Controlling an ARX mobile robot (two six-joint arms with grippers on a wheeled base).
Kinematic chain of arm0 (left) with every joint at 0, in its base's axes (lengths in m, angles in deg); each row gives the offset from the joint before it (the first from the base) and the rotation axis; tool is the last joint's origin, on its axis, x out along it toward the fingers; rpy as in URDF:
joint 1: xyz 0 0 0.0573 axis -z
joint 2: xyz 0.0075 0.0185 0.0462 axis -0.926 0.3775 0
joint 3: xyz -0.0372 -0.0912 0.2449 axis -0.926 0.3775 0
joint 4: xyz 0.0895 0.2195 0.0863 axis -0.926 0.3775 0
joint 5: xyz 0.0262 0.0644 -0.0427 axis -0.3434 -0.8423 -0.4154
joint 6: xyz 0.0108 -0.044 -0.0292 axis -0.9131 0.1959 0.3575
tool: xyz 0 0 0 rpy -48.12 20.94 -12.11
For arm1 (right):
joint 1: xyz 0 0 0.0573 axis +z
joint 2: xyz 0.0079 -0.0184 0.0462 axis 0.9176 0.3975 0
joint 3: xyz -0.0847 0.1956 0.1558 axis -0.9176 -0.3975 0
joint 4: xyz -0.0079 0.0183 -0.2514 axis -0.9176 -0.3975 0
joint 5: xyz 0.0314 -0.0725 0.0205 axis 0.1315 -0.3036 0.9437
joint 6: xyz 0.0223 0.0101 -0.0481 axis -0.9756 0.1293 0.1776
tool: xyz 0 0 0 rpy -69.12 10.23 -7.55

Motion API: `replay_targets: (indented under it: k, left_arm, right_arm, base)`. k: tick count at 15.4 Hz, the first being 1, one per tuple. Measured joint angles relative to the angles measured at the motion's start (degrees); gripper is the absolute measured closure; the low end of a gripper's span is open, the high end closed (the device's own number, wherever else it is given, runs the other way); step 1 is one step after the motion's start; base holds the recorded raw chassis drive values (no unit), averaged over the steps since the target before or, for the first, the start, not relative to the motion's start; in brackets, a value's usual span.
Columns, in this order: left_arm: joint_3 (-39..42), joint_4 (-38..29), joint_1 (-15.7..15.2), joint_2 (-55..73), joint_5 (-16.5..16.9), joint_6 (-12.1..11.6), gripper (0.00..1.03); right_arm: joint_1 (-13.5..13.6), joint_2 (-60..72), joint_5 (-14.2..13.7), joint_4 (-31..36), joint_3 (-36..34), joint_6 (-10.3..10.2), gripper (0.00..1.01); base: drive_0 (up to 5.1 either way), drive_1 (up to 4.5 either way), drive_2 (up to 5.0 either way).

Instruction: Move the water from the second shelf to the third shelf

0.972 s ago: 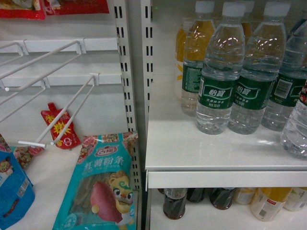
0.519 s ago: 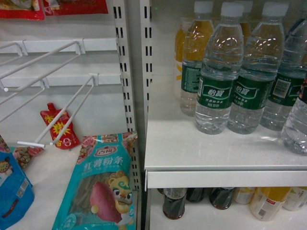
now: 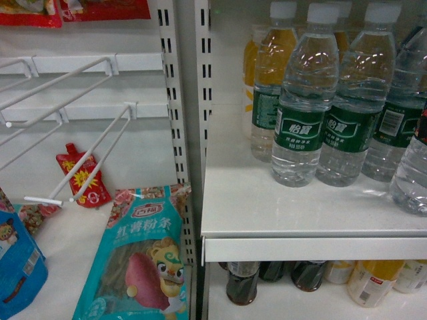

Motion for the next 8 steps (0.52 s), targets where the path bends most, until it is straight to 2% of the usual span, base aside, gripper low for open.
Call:
replay_targets:
  k: [1,6,7,8]
  left_arm:
    - [0.0,0.0,0.02,0.02,0.02,0.0,0.05]
    - [0.0,0.0,0.0,0.0,0.02,0.0,0.05]
    - [0.0,0.0,0.0,0.02,0.02,0.0,0.05]
    - [0.0,0.0,0.0,0.0,0.02,0.0,0.05]
  right_arm:
    - [0.02,0.0,0.0,-0.07,0.02,0.02,0.62]
    - [0.33,0.0,0.68,1.01,1.6,-0.13,0.06]
    - [0.33,0.0,0.79,1.03,1.95,-0.13,0.01]
    - [0.28,0.0,0.9,1.01,1.95,-0.09,0.04]
  base:
    - [0.0,0.0,0.0]
    - [0.0,0.0,0.0]
    - [0.0,0.0,0.0]
    - [0.0,0.0,0.0]
